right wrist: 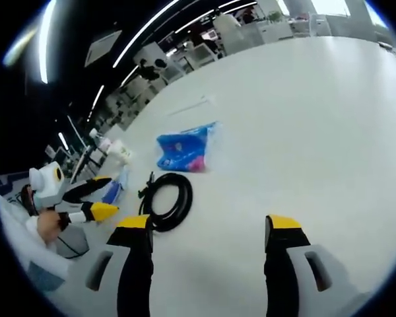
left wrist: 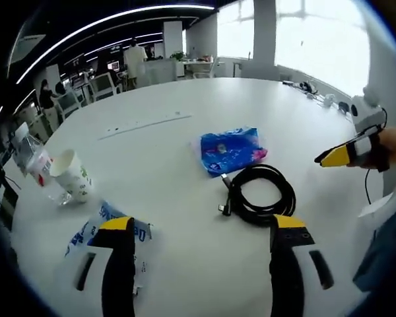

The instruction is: Arrange the tabletop items into an orderly group along one side of the table until the central work area is clear of visible clutter.

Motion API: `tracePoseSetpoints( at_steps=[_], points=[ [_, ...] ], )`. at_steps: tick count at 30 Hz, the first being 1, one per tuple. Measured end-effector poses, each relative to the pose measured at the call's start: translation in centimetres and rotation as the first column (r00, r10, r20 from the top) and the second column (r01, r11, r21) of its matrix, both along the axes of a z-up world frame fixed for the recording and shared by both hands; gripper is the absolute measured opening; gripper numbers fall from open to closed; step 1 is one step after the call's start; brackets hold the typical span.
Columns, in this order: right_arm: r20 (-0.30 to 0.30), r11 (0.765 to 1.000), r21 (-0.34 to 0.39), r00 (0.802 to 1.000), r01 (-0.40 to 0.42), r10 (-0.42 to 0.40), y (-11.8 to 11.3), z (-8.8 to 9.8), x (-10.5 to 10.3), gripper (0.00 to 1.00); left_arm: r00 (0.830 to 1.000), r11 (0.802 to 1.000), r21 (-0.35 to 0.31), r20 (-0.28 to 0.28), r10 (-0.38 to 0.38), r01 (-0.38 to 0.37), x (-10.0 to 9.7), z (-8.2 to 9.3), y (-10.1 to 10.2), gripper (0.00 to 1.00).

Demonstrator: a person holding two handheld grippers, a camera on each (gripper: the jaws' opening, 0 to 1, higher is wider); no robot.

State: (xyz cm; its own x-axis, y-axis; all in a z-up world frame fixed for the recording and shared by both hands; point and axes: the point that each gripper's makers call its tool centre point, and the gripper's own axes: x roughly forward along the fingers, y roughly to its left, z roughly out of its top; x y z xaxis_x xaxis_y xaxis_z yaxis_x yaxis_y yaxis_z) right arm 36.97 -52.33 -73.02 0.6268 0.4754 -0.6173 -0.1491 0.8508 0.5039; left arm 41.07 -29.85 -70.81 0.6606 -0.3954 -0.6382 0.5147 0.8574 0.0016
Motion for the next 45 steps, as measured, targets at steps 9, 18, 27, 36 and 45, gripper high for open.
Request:
tracePoseSetpoints(
  at_steps=[9, 18, 27, 36, 45],
  points=[
    [0.000, 1.000, 0.006, 1.000, -0.003, 0.003, 0.1, -0.1, -0.2, 0.67, 0.993, 0.994, 0.008, 0.047, 0.106, -0.106, -1.0, 1.4, 3.6, 0.86],
    [-0.006, 1.000, 0.009, 1.000, -0.008, 0.008, 0.2, -0.3, -0.5, 0.66, 0.964, 0.966, 0.002, 0.066, 0.256, -0.257, -2.5, 1.9, 8.6, 0.86],
    [-0.016, 1.000, 0.007, 0.999, -0.030, 0.030, 1.0, -0.5, -0.8, 0.66, 0.918, 0.920, -0.018, 0.062, 0.392, -0.392, -4.0, 2.0, 13.3, 0.86],
    [-0.027, 0.999, 0.002, 0.999, -0.045, 0.045, 1.5, -0.7, -1.4, 0.65, 0.829, 0.826, -0.102, 0.018, 0.559, -0.554, -5.0, 1.6, 17.0, 0.86],
    [-0.031, 0.998, -0.010, 0.998, -0.058, 0.058, 1.8, -0.8, -1.6, 0.65, 0.741, 0.725, -0.177, -0.048, 0.670, -0.666, -5.4, 0.5, 19.8, 0.84]
  ],
)
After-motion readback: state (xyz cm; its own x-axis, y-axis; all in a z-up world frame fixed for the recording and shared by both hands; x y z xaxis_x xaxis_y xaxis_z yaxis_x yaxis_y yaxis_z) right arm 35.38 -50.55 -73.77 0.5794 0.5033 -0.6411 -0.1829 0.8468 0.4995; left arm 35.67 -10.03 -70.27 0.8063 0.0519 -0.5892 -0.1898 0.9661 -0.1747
